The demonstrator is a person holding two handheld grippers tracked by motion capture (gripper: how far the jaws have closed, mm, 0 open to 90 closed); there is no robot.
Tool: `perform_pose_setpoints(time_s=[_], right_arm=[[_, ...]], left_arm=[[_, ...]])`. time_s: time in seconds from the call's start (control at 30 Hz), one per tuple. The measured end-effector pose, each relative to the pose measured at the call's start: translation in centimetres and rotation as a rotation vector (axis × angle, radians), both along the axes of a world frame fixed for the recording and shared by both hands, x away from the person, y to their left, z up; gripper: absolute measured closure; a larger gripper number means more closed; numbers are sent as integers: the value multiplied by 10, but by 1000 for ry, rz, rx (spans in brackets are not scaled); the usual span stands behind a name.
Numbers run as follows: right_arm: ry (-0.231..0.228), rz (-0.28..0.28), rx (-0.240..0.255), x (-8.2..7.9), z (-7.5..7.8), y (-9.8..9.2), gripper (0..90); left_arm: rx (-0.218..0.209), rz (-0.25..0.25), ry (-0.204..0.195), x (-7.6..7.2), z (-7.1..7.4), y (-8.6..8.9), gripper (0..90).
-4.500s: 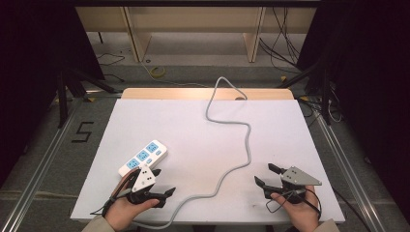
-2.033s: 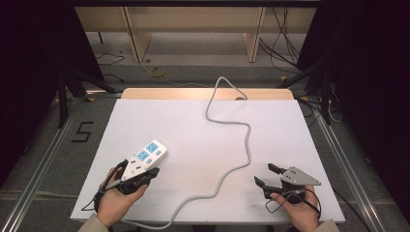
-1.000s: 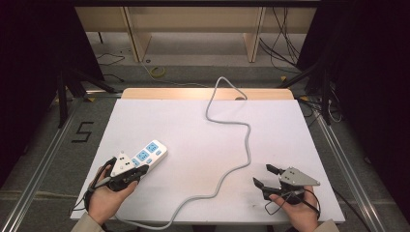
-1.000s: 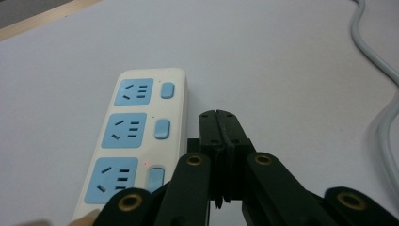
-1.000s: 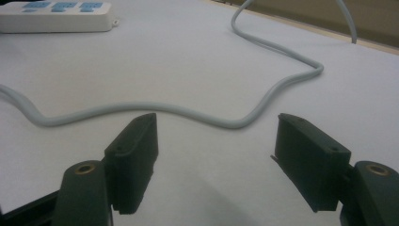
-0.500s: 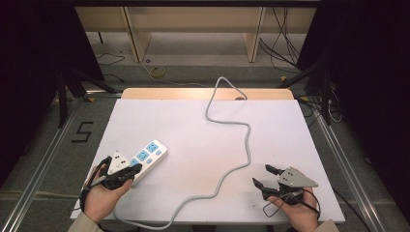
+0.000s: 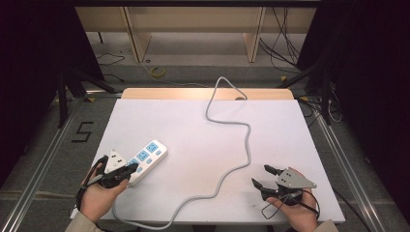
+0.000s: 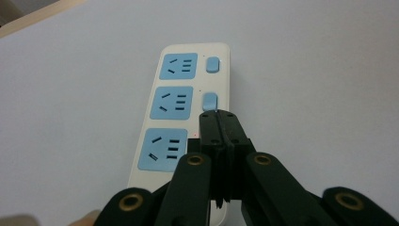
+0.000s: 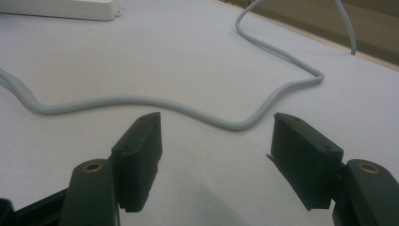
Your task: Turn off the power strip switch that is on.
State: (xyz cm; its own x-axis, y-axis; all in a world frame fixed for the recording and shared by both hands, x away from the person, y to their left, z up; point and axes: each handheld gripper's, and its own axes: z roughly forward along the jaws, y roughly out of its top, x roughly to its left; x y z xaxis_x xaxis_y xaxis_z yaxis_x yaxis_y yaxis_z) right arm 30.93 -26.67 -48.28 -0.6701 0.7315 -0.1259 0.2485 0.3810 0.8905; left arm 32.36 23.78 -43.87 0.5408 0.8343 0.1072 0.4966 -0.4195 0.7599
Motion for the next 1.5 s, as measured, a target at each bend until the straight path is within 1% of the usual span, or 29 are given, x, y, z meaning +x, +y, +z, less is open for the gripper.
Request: perform_pose_setpoints(time_s=[0.13, 0.2, 0.27, 0.33, 0.5, 0.63, 0.8, 1.03, 1.13, 1.17, 1.2, 1.23, 1.33, 1.5], right_arm=[[2, -2, 2, 0, 0, 0, 350], [2, -1, 2, 0, 0, 0, 350], [2, -3, 4, 0, 0, -1, 350], [2, -3, 2, 0, 0, -1, 349], [3, -4, 2, 1, 0, -1, 350], [3, -5, 1, 1, -1, -1, 350], [4, -5, 0, 1, -1, 0, 350], [6, -8, -2, 1, -1, -1, 350], [6, -8, 0, 1, -1, -1, 350], [6, -8, 0, 1, -1, -1, 350], [6, -8, 0, 1, -1, -1, 350], [7, -8, 1, 1, -1, -1, 350], [7, -9, 2, 1, -1, -1, 349], [8, -9, 1, 1, -1, -1, 350]], left_arm=[[-11, 16, 8, 0, 1, 2, 896], [-36, 21, 29, 1, 0, 4, 895], [-36, 20, 34, 1, 0, 5, 896], [-34, 21, 50, 2, -1, 6, 895], [-32, 28, 67, 4, -1, 7, 895], [-20, 39, 72, 6, 0, 9, 895], [-21, 47, 86, 10, 1, 9, 895], [-4, 39, 109, 15, 1, 4, 895], [6, 30, 125, 18, 0, -1, 895], [17, 24, 130, 19, 0, -2, 895], [14, 23, 134, 20, -1, -3, 895], [20, 16, 145, 22, -2, -6, 895], [26, 10, 156, 23, -4, -7, 895], [32, 15, 168, 26, -6, -10, 895]])
